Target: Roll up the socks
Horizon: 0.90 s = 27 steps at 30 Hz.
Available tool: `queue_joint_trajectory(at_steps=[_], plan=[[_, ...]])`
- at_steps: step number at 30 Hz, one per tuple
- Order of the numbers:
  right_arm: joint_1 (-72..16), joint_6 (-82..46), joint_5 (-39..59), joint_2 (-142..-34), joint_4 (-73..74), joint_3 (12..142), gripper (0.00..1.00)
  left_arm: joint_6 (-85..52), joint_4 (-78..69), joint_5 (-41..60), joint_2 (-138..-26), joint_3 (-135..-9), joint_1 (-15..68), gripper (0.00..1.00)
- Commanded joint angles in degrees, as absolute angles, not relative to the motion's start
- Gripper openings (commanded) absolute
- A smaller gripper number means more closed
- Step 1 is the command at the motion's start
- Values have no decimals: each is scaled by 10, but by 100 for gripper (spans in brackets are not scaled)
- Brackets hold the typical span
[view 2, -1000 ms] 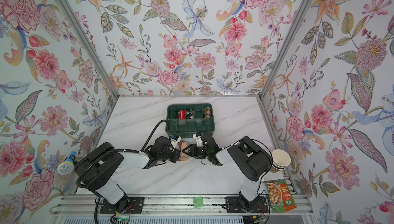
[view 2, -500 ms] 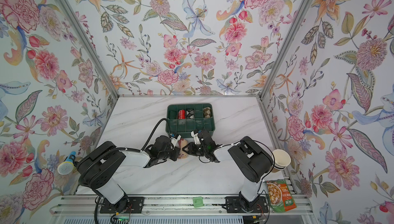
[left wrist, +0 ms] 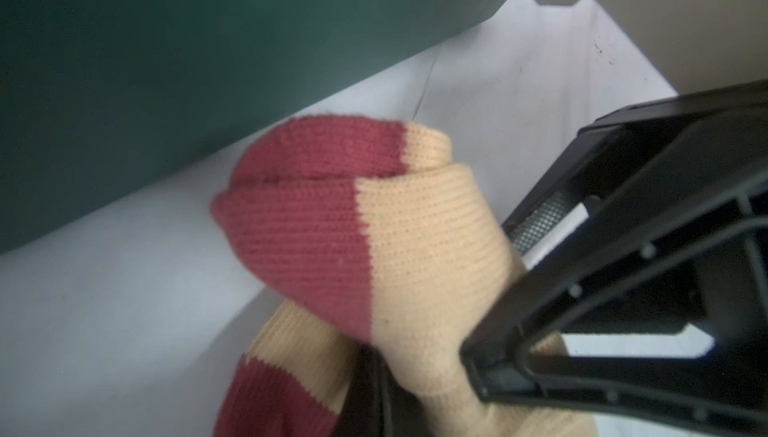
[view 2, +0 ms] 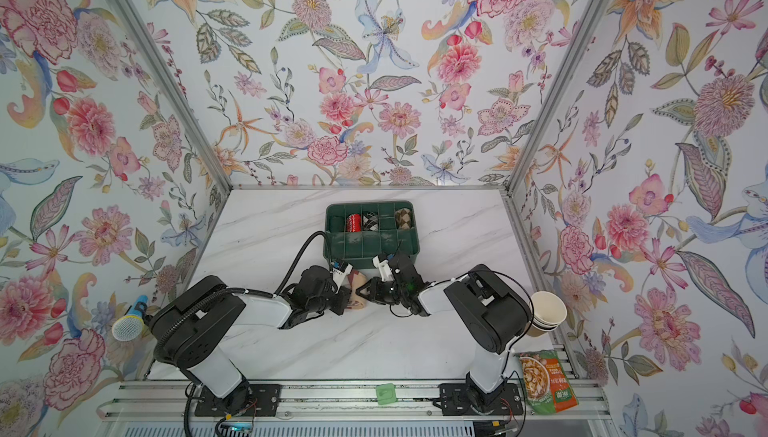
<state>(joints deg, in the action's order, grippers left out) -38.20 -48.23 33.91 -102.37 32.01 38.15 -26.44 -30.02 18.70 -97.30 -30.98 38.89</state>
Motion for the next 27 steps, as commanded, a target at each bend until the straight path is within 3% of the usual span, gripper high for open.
queue_joint_trajectory(at_steps=[1,9,18,27], plan=[[-384,-474,423,-1031,314,374,6,-249,-188,158,-1013,-274,374,2],[-356,-494,468,-1036,359,362,6,-254,-210,166,-1029,-262,360,1],[-338,-582,535,-1091,519,341,5,-255,-219,165,-1037,-258,352,0],[-331,-589,549,-1087,530,336,5,-255,-226,164,-1044,-254,345,0]])
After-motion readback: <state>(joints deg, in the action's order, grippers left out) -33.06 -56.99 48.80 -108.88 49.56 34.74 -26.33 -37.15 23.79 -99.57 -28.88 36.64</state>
